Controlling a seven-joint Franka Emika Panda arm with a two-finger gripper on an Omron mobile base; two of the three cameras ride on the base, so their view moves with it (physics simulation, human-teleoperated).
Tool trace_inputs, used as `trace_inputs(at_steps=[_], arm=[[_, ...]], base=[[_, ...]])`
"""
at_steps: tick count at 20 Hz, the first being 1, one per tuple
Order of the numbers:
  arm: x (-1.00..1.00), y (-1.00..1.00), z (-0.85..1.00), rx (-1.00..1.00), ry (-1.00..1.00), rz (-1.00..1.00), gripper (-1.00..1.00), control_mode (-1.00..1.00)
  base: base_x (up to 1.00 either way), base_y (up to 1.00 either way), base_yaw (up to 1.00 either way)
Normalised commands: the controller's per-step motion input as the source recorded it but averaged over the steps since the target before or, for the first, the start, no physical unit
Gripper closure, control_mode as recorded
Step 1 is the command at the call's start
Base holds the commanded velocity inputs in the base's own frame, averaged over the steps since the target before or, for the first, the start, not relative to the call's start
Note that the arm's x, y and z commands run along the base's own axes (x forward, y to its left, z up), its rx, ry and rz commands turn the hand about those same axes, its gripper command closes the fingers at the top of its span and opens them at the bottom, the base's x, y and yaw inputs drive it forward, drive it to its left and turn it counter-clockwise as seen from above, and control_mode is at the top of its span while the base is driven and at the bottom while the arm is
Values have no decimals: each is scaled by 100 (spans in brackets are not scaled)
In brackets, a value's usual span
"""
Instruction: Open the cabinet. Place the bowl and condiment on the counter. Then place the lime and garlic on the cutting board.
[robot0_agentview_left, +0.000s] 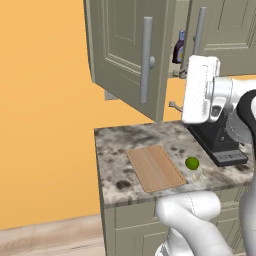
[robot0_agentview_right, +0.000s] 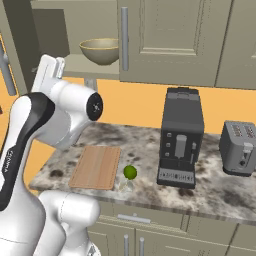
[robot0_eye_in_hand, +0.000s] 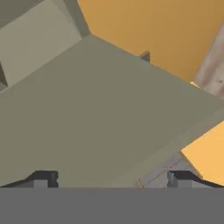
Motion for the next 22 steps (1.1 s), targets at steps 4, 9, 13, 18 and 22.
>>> trace_inputs(at_steps=[4,9,13,18,22], arm=[[5,38,-5,9,11,14,-100,-100],[0,47,0,9,13,14,-100,-100],[0,45,-1,8,16,14,-100,-100],[0,70,-12,4,19,15,-100,-100],[0,94,-21,0,26,16,-100,-100]], base=[[0,0,0],[0,0,0],[0,0,0],[0,0,0],[0,0,0]])
